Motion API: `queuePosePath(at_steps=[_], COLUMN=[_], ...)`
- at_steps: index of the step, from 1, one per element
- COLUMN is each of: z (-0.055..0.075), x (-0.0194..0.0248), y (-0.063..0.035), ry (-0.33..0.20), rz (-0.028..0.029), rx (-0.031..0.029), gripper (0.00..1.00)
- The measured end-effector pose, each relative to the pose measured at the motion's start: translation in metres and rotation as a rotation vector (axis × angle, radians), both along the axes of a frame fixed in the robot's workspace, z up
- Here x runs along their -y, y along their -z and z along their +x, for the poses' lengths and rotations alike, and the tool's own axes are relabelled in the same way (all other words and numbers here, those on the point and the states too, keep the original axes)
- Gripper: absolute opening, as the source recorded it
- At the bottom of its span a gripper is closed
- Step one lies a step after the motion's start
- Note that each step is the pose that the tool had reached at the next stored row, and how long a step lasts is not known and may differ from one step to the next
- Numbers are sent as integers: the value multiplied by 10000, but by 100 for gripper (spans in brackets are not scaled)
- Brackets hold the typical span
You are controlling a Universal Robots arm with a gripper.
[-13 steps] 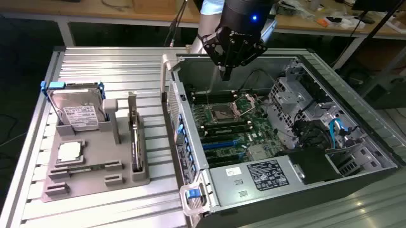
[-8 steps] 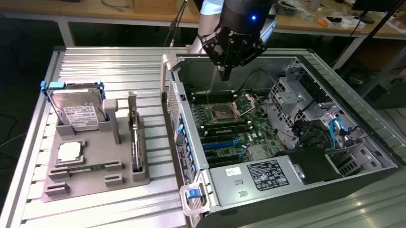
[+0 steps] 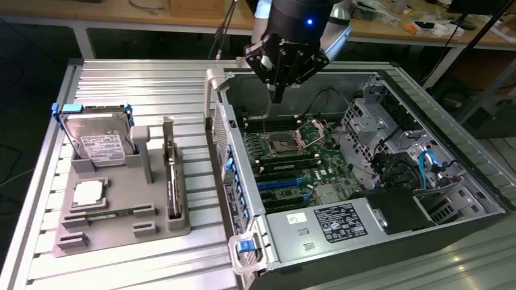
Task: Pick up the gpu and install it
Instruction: 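Reach for the gpu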
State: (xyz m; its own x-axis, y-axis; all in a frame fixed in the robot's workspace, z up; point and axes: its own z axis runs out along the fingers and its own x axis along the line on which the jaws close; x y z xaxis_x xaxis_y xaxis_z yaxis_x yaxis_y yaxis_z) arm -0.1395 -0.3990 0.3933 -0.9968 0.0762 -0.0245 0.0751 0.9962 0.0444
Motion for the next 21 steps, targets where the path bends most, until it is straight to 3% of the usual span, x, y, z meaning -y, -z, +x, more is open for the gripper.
queuePosePath(at_steps=[14, 21], z=[-311, -549], x=[0, 0], y=[0, 0], ry=[1, 0], rz=[0, 0], rx=[0, 0], gripper=[11, 11])
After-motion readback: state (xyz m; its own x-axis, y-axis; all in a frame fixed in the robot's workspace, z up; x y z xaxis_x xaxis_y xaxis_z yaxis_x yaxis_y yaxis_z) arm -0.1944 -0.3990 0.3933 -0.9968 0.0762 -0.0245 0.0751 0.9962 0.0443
